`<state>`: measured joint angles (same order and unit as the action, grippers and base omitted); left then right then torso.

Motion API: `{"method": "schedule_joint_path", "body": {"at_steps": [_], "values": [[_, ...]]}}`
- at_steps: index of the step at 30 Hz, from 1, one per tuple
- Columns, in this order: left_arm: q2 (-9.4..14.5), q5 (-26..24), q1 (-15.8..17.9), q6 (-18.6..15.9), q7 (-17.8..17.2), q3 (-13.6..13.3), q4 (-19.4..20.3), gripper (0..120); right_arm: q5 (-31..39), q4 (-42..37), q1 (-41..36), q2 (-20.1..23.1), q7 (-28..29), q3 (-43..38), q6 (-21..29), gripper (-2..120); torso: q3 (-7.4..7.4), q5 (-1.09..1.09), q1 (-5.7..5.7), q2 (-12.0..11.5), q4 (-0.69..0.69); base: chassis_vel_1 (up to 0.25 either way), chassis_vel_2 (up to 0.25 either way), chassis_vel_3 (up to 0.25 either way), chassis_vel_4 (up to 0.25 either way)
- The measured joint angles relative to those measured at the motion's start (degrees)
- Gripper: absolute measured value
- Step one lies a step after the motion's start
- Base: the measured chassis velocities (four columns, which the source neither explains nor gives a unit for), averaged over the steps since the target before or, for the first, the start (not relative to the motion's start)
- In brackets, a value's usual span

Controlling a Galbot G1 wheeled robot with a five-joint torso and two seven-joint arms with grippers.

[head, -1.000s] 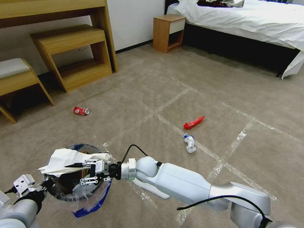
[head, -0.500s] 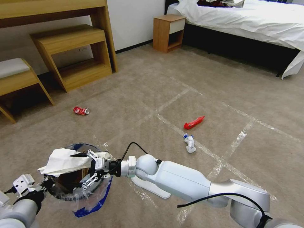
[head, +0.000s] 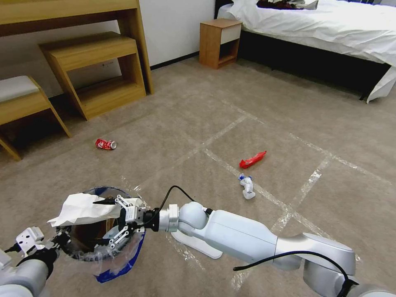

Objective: Pick up the trash bin and place the garbage on the floor into it.

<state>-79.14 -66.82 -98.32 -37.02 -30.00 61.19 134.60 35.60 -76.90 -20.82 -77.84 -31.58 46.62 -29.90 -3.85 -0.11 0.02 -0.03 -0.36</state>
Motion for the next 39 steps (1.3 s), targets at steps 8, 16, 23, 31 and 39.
{"method": "schedule_joint_path", "body": {"at_steps": [8, 16, 23, 31, 39], "values": [[0.2, -0.2, 0.2, 0.0, -0.2, 0.1, 0.0, 0, 0.5, -1.9, 1.8, 1.6, 0.9, 0.3, 0.2, 100, 0.00, 0.00, 0.00, 0.0, 0.00, 0.000, 0.000, 0.000, 0.000], [0.4, -0.3, 0.4, 0.1, -0.4, 0.1, -0.3, 0, 1.6, -4.6, 4.1, 3.9, 0.9, -0.2, 0.7, 100, 0.00, 0.00, 0.00, 0.0, 0.00, 0.000, 0.000, 0.000, 0.000], [0.8, -0.6, 0.7, 0.1, -0.7, 0.3, -1.1, 0, 3.6, -8.4, 5.8, 6.9, 0.1, -2.1, 0.9, 100, -0.01, 0.01, 0.00, 0.0, 0.00, 0.000, 0.000, 0.000, 0.000], [1.3, -1.6, 1.3, 0.2, -1.5, 1.0, -2.2, 0, 5.5, -14.5, 6.9, 13.4, -0.5, -5.0, 1.2, 100, 0.00, 0.01, 0.00, 0.0, -0.01, 0.000, 0.000, 0.000, 0.000], [1.4, -2.4, 1.3, 0.3, -2.2, 1.6, -2.7, 0, 9.9, -19.5, 7.6, 18.6, -1.1, -12.6, 2.3, 100, 0.00, 0.01, 0.00, 0.0, 0.01, 0.000, 0.000, 0.000, 0.000]]}}
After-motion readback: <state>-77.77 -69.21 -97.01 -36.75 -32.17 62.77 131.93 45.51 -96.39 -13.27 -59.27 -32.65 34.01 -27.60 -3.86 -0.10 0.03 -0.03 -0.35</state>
